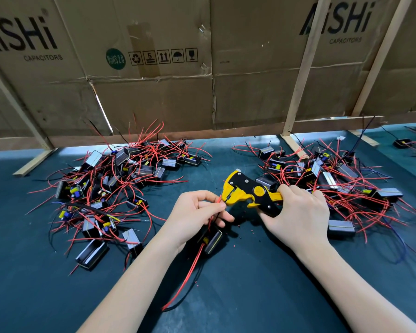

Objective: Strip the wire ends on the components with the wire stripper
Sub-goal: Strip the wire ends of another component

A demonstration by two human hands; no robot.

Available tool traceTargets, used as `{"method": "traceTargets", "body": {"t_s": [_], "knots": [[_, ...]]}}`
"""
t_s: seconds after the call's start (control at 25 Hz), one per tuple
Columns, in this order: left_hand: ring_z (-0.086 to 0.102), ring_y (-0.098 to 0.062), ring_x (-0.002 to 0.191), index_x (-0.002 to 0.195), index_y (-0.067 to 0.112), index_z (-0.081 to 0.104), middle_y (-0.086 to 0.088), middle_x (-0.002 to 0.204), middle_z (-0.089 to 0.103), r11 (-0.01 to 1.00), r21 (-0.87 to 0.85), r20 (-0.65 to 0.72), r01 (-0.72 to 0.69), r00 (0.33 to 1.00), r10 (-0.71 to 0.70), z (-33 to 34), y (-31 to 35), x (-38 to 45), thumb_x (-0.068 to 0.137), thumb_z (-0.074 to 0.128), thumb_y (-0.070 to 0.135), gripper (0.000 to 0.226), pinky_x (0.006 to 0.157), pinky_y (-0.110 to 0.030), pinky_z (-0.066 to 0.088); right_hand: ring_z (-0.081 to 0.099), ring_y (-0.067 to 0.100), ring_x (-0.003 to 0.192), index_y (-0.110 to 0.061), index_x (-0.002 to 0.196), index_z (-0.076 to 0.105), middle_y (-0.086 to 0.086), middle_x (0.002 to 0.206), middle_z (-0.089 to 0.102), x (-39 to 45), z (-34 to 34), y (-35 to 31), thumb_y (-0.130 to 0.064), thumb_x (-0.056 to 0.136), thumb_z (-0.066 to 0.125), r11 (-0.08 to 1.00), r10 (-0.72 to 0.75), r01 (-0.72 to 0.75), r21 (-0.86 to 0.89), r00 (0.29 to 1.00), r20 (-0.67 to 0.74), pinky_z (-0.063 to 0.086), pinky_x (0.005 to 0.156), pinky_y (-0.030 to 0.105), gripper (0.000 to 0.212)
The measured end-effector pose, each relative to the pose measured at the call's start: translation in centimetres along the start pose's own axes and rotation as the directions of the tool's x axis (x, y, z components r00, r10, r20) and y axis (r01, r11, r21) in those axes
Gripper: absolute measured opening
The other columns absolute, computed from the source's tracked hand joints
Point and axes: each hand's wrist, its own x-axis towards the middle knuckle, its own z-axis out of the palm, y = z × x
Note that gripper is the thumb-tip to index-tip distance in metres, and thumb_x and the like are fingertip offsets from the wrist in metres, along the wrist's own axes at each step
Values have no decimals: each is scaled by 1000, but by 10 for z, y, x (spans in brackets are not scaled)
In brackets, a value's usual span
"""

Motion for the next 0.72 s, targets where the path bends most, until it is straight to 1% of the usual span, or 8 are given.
{"method": "traceTargets", "body": {"t_s": [0.48,0.6,0.72], "knots": [[63,-12,53,80,9,65,-15,79,76,1000,-18,7,6,1000,-5,-2,-2,1,93,61,5,14,50,-11,42,59,31,54,-8,65,62,5,57,58,0,1,1,-45,52,89,1000,-13,14,11,1000,-23,42,63,36,47],[62,-12,53,82,6,64,-15,79,76,1000,-13,7,10,1000,-9,-2,-3,2,93,61,5,11,50,-12,42,56,31,49,-9,60,60,5,54,57,0,-1,-1,-43,49,91,1000,-12,12,15,1000,-11,43,59,35,48],[61,-12,52,81,6,63,-15,78,76,1000,-13,15,12,1000,-12,-3,-2,1,92,62,5,11,50,-12,42,55,31,45,-10,55,57,5,50,56,0,-3,-4,-42,42,93,1000,-23,23,-15,1000,10,42,53,30,50]]}}
